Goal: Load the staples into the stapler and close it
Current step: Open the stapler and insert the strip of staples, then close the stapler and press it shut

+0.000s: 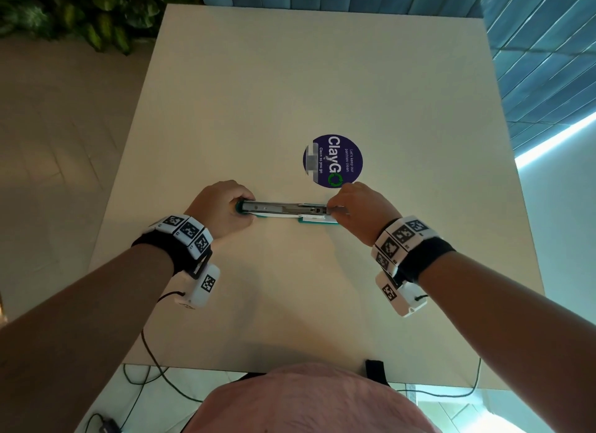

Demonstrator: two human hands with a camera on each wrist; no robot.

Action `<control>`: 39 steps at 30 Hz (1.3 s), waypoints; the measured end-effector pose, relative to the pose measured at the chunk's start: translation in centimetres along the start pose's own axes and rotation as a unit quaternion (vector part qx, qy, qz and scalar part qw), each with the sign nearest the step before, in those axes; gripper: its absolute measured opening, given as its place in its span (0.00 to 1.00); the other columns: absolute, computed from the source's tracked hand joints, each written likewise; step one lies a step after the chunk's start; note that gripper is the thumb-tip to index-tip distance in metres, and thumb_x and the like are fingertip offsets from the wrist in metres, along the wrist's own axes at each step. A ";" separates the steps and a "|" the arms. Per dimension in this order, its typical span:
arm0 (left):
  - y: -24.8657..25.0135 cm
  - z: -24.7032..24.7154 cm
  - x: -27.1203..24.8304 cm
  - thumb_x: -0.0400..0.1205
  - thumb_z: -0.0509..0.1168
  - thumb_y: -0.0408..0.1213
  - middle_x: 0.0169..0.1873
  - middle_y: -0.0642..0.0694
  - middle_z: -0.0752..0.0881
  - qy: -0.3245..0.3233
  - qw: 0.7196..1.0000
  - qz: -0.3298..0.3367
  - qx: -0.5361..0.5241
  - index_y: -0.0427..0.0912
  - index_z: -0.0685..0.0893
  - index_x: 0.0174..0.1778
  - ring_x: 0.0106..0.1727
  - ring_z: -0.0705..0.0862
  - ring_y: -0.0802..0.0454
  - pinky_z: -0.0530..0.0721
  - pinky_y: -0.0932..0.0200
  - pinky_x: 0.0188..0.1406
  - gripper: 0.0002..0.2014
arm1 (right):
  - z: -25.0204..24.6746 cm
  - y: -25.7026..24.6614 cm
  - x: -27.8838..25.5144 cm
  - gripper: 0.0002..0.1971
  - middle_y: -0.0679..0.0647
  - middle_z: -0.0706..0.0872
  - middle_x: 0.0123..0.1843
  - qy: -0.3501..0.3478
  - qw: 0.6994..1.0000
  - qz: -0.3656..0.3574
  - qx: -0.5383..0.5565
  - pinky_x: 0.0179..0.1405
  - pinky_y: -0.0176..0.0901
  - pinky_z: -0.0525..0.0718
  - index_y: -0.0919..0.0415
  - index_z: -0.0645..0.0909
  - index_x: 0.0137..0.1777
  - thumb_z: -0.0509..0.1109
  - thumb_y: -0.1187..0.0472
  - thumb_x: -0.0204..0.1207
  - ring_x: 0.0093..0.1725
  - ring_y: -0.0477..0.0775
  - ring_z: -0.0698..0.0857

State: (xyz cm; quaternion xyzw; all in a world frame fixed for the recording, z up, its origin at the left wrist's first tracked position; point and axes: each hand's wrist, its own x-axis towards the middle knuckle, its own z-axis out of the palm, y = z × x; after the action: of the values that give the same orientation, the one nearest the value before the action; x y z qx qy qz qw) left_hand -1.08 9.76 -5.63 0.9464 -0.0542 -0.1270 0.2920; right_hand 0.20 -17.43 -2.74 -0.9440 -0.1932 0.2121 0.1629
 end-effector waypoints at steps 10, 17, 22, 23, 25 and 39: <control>-0.1 -0.1 0.1 0.67 0.75 0.35 0.43 0.48 0.86 -0.012 1.000 -0.006 0.005 0.47 0.86 0.47 0.45 0.82 0.50 0.75 0.63 0.44 0.13 | 1.2 1.6 -0.6 0.27 0.55 0.78 0.65 0.031 0.997 0.027 0.060 0.63 0.50 0.77 0.56 0.73 0.67 0.74 0.59 0.68 0.62 0.57 0.75; 0.1 -0.7 -0.2 0.67 0.74 0.30 0.46 0.45 0.86 -0.021 1.000 0.006 0.001 0.44 0.85 0.50 0.46 0.82 0.48 0.83 0.47 0.53 0.16 | 2.3 3.5 -1.8 0.22 0.58 0.78 0.56 0.073 0.985 0.102 0.117 0.58 0.54 0.82 0.60 0.77 0.59 0.75 0.63 0.64 0.54 0.59 0.79; 1.8 -2.9 -0.3 0.66 0.76 0.29 0.45 0.44 0.87 -0.005 0.998 0.027 -0.055 0.44 0.86 0.51 0.48 0.84 0.47 0.84 0.48 0.58 0.18 | 2.2 4.0 -1.6 0.17 0.58 0.78 0.53 0.060 0.982 0.105 0.144 0.51 0.46 0.82 0.61 0.80 0.56 0.75 0.64 0.67 0.46 0.56 0.80; 2.6 -3.4 -0.3 0.66 0.76 0.29 0.46 0.44 0.87 -0.003 0.997 0.034 -0.071 0.44 0.86 0.51 0.49 0.85 0.49 0.83 0.51 0.60 0.18 | 2.2 4.0 -1.5 0.17 0.58 0.78 0.53 0.059 0.983 0.102 0.143 0.50 0.43 0.80 0.61 0.81 0.57 0.75 0.63 0.67 0.46 0.54 0.79; 4.5 -3.7 0.1 0.68 0.76 0.31 0.48 0.47 0.88 -0.012 0.993 0.059 -0.098 0.45 0.85 0.53 0.52 0.85 0.51 0.82 0.58 0.62 0.18 | 2.2 4.3 -1.5 0.17 0.57 0.78 0.54 0.059 0.982 0.098 0.150 0.50 0.41 0.78 0.61 0.81 0.57 0.75 0.63 0.68 0.45 0.52 0.78; 12.4 5.1 4.4 0.70 0.73 0.42 0.47 0.45 0.87 -0.103 0.980 0.169 -0.015 0.47 0.87 0.56 0.49 0.83 0.49 0.83 0.45 0.52 0.18 | 2.6 4.8 -1.7 0.16 0.61 0.77 0.57 0.058 0.982 0.076 0.164 0.55 0.47 0.80 0.61 0.79 0.58 0.73 0.64 0.70 0.48 0.55 0.80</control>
State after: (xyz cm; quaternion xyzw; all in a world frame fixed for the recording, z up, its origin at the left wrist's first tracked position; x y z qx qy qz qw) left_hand 1.37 -4.02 -3.60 0.9010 -0.2412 -0.1733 0.3163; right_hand -0.98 -21.80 -6.26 -0.9272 -0.0737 0.1975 0.3095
